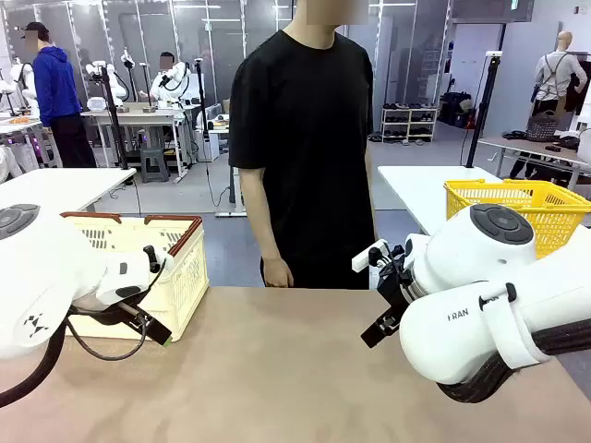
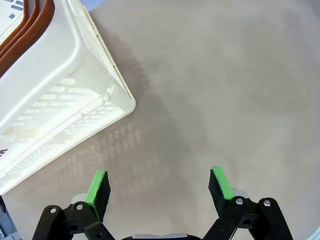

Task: Place the drinks into the Shopping basket.
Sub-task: Pick up one drink and place it into the Shopping basket.

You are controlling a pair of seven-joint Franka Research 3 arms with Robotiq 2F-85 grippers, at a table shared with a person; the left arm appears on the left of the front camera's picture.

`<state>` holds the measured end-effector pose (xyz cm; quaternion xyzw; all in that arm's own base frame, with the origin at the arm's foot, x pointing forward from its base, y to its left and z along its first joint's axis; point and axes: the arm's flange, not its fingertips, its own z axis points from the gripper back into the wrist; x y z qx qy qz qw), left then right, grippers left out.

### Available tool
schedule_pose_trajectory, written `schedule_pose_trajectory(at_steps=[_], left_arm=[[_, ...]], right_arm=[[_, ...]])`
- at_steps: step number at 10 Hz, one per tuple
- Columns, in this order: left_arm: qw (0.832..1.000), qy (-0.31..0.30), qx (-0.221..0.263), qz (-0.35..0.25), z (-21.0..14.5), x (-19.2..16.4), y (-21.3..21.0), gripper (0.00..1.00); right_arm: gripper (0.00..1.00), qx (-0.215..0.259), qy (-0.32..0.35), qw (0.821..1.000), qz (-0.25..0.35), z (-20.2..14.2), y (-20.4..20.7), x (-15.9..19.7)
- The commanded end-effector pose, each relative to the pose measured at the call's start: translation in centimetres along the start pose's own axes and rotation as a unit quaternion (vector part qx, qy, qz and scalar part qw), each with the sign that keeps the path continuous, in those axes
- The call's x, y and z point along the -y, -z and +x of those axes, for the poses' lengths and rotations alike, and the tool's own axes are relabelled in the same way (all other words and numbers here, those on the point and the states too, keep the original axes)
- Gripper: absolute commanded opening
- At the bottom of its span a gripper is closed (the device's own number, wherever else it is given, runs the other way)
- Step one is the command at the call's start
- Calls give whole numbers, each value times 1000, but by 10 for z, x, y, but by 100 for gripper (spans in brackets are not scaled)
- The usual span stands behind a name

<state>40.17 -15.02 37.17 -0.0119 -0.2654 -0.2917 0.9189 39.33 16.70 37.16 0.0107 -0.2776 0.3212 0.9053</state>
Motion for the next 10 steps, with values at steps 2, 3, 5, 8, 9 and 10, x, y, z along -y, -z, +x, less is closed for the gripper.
schedule_pose_trajectory(at_steps=[2, 3, 5, 8, 9, 10], left_arm=[[1000, 1, 0, 0, 0, 0, 0, 100], [1000, 1, 0, 0, 0, 0, 0, 100], [1000, 1, 0, 0, 0, 0, 0, 100], [1000, 1, 0, 0, 0, 0, 0, 100], [1000, 1, 0, 0, 0, 0, 0, 100], [1000, 1, 0, 0, 0, 0, 0, 100]], right_arm=[[100, 0, 0, 1000, 0, 0, 0, 0], [100, 0, 0, 1000, 0, 0, 0, 0], [100, 0, 0, 1000, 0, 0, 0, 0], [100, 0, 0, 1000, 0, 0, 0, 0], [100, 0, 0, 1000, 0, 0, 0, 0], [100, 0, 0, 1000, 0, 0, 0, 0]])
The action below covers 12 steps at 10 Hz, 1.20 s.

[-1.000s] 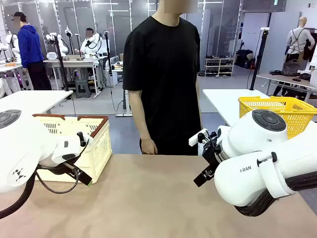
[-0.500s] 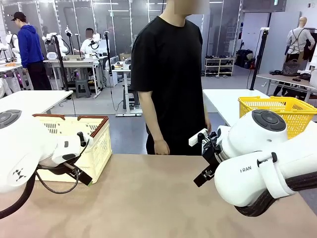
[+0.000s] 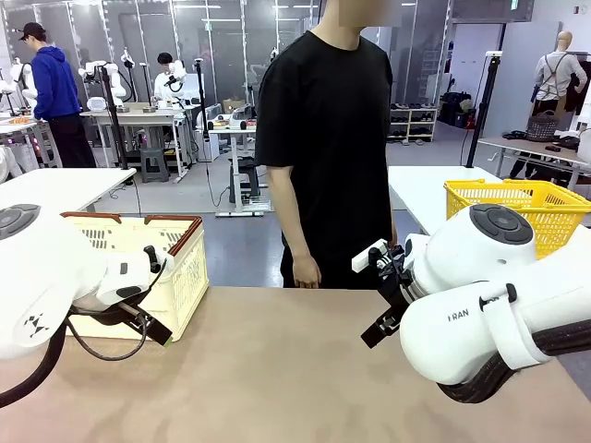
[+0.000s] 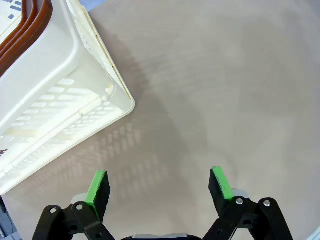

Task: Place the drinks into the Shopping basket.
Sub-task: Pick up one drink and place it into the Shopping basket.

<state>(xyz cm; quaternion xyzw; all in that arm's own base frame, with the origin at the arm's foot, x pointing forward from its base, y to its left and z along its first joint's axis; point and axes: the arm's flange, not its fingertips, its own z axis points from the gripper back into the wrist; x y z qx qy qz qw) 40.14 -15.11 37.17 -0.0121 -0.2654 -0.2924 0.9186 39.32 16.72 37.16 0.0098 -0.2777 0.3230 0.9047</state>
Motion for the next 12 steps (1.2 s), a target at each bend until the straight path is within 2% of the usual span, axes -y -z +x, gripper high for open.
schedule_pose_trajectory(at_steps=[1, 7, 9, 12], left_arm=[[1000, 0, 0, 0, 0, -1, 0, 100], [1000, 0, 0, 0, 0, 0, 0, 100], [996, -83, -14, 28, 20, 31, -19, 100], [985, -169, 4, 38, 56, 73, -49, 100]], right_arm=[[100, 0, 2, 1000, 0, 0, 0, 0], [100, 0, 0, 1000, 0, 0, 0, 0], [100, 4, 53, 998, -40, 19, -25, -25], [100, 43, 102, 994, -17, 54, -77, -60]])
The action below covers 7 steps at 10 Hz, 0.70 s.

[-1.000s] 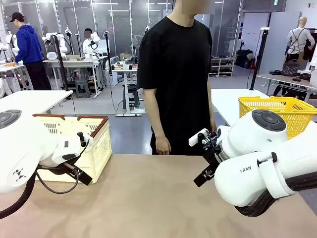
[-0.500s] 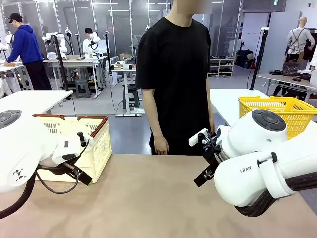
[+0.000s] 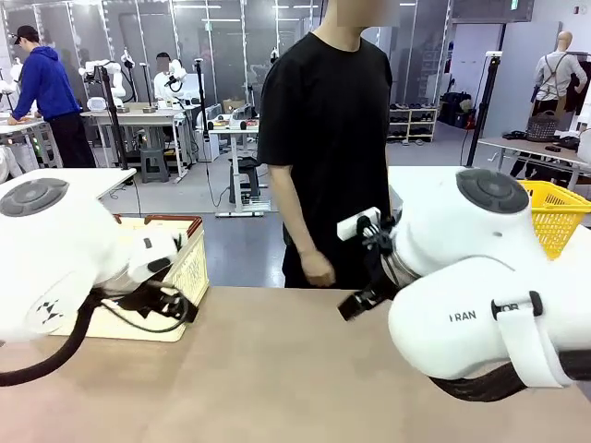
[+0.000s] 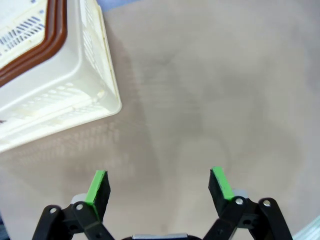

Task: Place the drinks into the Shopping basket.
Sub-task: Pick up one drink and place it into the Shopping basket.

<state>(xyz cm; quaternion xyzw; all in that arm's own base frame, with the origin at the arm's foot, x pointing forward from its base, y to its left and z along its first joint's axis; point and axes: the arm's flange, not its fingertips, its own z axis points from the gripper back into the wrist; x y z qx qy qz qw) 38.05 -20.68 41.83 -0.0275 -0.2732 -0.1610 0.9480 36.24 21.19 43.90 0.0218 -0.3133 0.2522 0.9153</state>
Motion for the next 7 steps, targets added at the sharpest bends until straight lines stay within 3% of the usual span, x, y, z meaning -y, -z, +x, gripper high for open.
schedule_pose_trajectory(at_steps=[1, 3, 7], left_arm=[[998, -58, 5, -5, 17, 37, -21, 100], [996, -87, 1, -15, 21, 59, -41, 100], [990, -136, 20, -2, 19, 88, -77, 100]], right_arm=[[100, 18, 62, 998, 24, 20, -28, -27], [100, 3, 122, 992, 16, 31, -52, -38], [100, 9, 152, 988, -22, 28, -87, -53]])
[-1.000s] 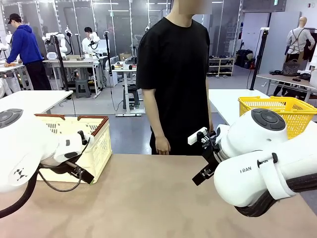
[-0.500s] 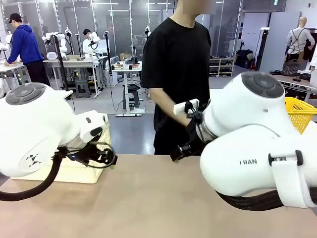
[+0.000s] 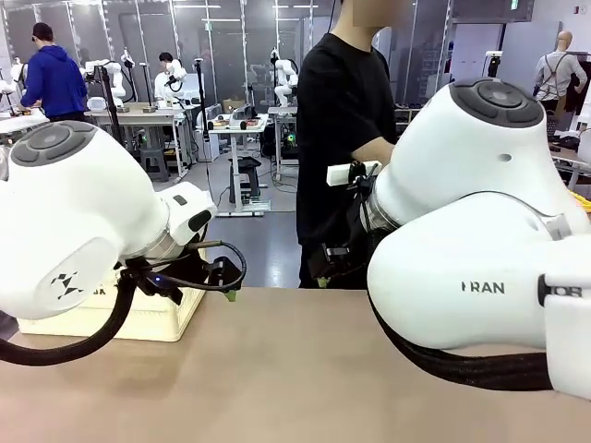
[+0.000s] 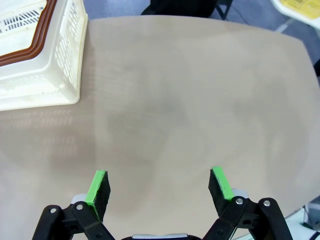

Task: Place the drinks into the Shopping basket.
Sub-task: Pick up one drink and place it into the Shopping basket.

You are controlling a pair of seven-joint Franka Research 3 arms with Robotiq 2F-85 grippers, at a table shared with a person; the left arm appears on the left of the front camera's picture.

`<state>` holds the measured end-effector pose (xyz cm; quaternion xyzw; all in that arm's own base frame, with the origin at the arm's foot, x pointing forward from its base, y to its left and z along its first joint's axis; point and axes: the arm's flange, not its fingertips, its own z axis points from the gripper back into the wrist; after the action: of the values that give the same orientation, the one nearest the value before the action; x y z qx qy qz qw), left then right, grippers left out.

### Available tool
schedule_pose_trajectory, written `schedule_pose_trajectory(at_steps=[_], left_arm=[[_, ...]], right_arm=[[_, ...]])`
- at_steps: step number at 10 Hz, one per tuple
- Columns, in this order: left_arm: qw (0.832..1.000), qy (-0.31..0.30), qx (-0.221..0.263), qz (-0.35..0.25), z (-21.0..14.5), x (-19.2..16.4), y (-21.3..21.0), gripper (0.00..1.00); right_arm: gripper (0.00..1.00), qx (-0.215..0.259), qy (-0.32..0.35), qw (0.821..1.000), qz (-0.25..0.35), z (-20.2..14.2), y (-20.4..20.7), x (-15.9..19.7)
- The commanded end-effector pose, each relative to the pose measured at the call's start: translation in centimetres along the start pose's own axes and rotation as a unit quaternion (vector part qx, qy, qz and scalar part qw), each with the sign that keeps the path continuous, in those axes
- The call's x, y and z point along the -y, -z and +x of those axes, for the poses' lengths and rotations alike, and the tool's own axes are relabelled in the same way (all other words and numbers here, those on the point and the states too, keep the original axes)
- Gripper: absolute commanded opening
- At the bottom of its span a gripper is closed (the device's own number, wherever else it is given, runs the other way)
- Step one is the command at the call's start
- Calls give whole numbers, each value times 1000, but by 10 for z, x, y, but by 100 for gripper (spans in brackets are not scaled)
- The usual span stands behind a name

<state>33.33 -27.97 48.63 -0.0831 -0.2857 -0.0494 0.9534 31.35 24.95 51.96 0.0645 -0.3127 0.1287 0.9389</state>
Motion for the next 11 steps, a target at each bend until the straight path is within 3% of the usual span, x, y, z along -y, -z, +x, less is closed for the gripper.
schedule_pose_trajectory(at_steps=[1, 5, 7, 8, 9, 11], left_arm=[[999, -16, -6, 27, -4, 8, -9, 100], [997, 14, 11, 70, -7, 3, -14, 100], [991, 45, 37, 118, -13, -26, -16, 100], [988, 98, 36, 117, -17, -47, -18, 100], [988, 104, 22, 113, -18, -66, -19, 100], [991, 61, 19, 117, -20, -117, -18, 100]], right_arm=[[100, 11, 22, 1000, -19, -8, -6, -7], [100, 38, -25, 997, -57, -18, -7, -3], [100, 73, -61, 995, -30, -31, -8, 20], [100, 59, -61, 996, -11, -34, -5, 34], [100, 40, -48, 998, -22, -36, 1, 51], [100, 3, -22, 1000, -5, -42, 15, 85]])
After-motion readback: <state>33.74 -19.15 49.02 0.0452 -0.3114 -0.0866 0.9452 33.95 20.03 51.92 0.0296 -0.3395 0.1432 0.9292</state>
